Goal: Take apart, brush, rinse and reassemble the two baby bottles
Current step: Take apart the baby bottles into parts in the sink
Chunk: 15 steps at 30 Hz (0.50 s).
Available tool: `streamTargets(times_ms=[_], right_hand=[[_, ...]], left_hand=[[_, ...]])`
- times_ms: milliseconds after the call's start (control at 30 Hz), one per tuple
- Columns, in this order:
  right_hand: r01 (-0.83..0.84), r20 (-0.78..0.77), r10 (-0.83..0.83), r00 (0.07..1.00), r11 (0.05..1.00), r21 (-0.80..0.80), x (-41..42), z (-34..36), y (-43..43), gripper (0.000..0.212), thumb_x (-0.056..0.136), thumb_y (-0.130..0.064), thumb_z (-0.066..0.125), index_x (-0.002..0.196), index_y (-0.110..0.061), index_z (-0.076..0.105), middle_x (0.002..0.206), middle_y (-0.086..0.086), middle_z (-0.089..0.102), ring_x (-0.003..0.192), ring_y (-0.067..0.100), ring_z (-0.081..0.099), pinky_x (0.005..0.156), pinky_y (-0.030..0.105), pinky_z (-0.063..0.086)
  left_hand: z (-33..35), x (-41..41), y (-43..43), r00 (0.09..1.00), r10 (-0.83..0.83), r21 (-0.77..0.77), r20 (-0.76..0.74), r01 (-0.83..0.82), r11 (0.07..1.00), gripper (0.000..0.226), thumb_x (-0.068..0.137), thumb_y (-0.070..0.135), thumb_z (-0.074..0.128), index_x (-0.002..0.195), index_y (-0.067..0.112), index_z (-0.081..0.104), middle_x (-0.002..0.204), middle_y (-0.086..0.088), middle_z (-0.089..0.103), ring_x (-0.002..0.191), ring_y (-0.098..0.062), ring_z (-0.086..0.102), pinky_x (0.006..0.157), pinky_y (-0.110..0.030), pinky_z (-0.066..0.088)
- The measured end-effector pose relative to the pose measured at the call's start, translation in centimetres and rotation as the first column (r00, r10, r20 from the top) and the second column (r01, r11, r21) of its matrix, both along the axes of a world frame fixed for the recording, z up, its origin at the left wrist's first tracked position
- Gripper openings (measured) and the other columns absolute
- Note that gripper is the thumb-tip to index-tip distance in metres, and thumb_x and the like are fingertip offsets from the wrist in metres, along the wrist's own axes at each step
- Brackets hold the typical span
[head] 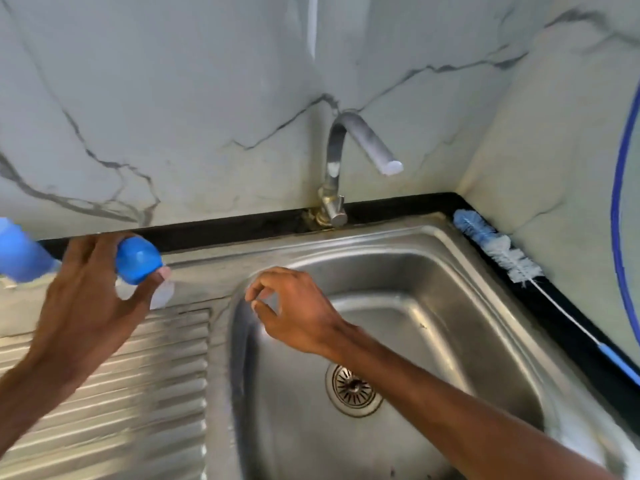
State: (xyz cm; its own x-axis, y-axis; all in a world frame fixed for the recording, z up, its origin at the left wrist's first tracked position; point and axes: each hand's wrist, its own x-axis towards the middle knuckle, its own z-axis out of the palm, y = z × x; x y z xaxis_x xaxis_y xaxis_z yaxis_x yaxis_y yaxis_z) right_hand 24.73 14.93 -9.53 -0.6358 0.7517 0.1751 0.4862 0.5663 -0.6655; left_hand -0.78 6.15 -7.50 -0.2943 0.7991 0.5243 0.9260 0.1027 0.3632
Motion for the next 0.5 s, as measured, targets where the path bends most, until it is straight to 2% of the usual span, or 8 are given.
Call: streamTargets(times_ms=[67,133,167,233,300,367,433,500], right_hand=[[0.026,-0.014,-0.026,1.000,0.999,-0.030,1.0,0.2,0.4,0.015,0.093,-0.014,0.068,0.106,-0.017,0.074,0.111,-0.002,0.072,0.102,0.013,0.067,0.091,0.030,0.055],[0.040,-0.024,-0.042,0.999,0.997,-0.070,1.9,0.3,0.9,0.026,0.089,-0.015,0.075,0.115,-0.016,0.071,0.114,-0.004,0.072,0.102,0.010,0.066,0.086,0.026,0.056],[0.036,-0.026,-0.039,0.999,0.993,-0.108,2.4,0.4,1.2,0.037,0.086,-0.016,0.080,0.122,-0.016,0.068,0.118,-0.005,0.070,0.104,0.010,0.065,0.087,0.028,0.057],[-0.005,-0.018,0.002,1.000,0.982,-0.188,3.4,0.3,1.6,0.066,0.077,-0.020,0.090,0.135,-0.019,0.058,0.126,-0.006,0.065,0.109,0.011,0.064,0.092,0.033,0.058],[-0.036,0.014,0.040,0.999,0.977,-0.211,4.4,-0.2,1.8,0.085,0.069,-0.030,0.096,0.141,-0.023,0.051,0.132,-0.007,0.062,0.114,0.011,0.063,0.095,0.035,0.058],[-0.021,0.036,0.027,0.999,0.984,-0.180,5.2,-1.0,1.9,0.086,0.067,-0.041,0.097,0.139,-0.024,0.052,0.127,-0.006,0.065,0.111,0.013,0.065,0.093,0.041,0.059],[0.024,0.010,-0.022,1.000,0.989,-0.147,6.0,-2.1,2.1,0.075,0.069,-0.046,0.094,0.131,-0.023,0.060,0.115,-0.002,0.069,0.102,0.017,0.068,0.088,0.047,0.059],[0.065,-0.010,-0.068,0.998,0.988,-0.141,6.9,-2.9,2.1,0.062,0.072,-0.045,0.092,0.124,-0.023,0.066,0.107,0.002,0.072,0.096,0.023,0.069,0.084,0.049,0.058]], left_hand=[[0.2,2.0,0.3,0.994,-0.090,-0.018,0.055,0.091,0.996,0.046,0.078,0.044,0.078,0.119,0.039,0.056,0.106,0.005,0.052,0.077,-0.012,0.053,0.074,-0.030,0.046],[0.2,4.4,1.0,0.972,-0.199,-0.033,0.122,0.204,0.978,0.047,0.077,0.046,0.079,0.118,0.033,0.060,0.106,0.012,0.055,0.076,-0.006,0.061,0.076,-0.014,0.047],[0.3,5.6,1.5,0.956,-0.251,-0.040,0.155,0.259,0.965,0.047,0.076,0.046,0.080,0.117,0.029,0.063,0.106,0.012,0.060,0.079,-0.005,0.064,0.074,-0.009,0.047],[0.2,8.0,2.4,0.913,-0.336,-0.038,0.231,0.353,0.935,0.047,0.074,0.048,0.082,0.112,0.026,0.066,0.101,0.010,0.069,0.082,-0.004,0.068,0.072,-0.009,0.050],[0.2,10.0,3.3,0.877,-0.393,-0.036,0.276,0.418,0.908,0.048,0.073,0.052,0.082,0.110,0.025,0.068,0.095,0.012,0.073,0.082,0.000,0.069,0.070,-0.005,0.049],[0.3,11.5,4.0,0.876,-0.416,-0.045,0.245,0.439,0.898,0.050,0.072,0.055,0.082,0.110,0.025,0.069,0.091,0.013,0.074,0.078,0.002,0.069,0.070,-0.003,0.047],[-0.1,12.8,4.6,0.881,-0.431,-0.051,0.194,0.448,0.893,0.049,0.073,0.055,0.083,0.108,0.024,0.069,0.087,0.012,0.072,0.073,0.000,0.068,0.069,-0.005,0.046],[-0.8,14.0,5.3,0.869,-0.450,-0.068,0.204,0.472,0.879,0.047,0.074,0.054,0.083,0.103,0.022,0.069,0.083,0.010,0.071,0.070,-0.002,0.067,0.065,-0.009,0.046]])
